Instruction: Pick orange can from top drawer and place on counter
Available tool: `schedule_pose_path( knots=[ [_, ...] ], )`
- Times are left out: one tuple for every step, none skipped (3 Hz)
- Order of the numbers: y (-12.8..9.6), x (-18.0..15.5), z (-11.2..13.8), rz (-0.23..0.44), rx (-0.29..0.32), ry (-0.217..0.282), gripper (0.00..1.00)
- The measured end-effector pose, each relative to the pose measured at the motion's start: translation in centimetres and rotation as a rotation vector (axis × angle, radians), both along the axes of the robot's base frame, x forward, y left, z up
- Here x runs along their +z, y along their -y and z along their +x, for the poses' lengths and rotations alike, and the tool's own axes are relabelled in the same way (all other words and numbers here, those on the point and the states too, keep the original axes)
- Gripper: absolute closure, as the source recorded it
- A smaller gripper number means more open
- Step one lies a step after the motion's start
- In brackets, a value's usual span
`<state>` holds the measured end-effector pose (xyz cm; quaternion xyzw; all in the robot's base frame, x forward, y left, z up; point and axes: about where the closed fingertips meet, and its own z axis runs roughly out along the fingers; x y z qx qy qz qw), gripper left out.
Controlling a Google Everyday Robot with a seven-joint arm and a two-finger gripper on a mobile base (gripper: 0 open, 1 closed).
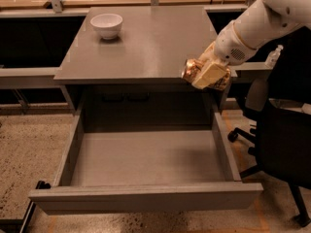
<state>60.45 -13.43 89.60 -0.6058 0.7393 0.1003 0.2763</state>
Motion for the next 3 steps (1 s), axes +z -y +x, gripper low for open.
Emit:
schedule_pose_path(
  knots=[
    [-0.9,0.8,1.6,-0.039,-0.013,0.055,1.0],
    [-2.1,2.4,4.2,-0.102,-0.023,0.14,1.0],
    [-3.7,3.7,7.6,-0.162,-0.023,0.225,1.0]
  ],
)
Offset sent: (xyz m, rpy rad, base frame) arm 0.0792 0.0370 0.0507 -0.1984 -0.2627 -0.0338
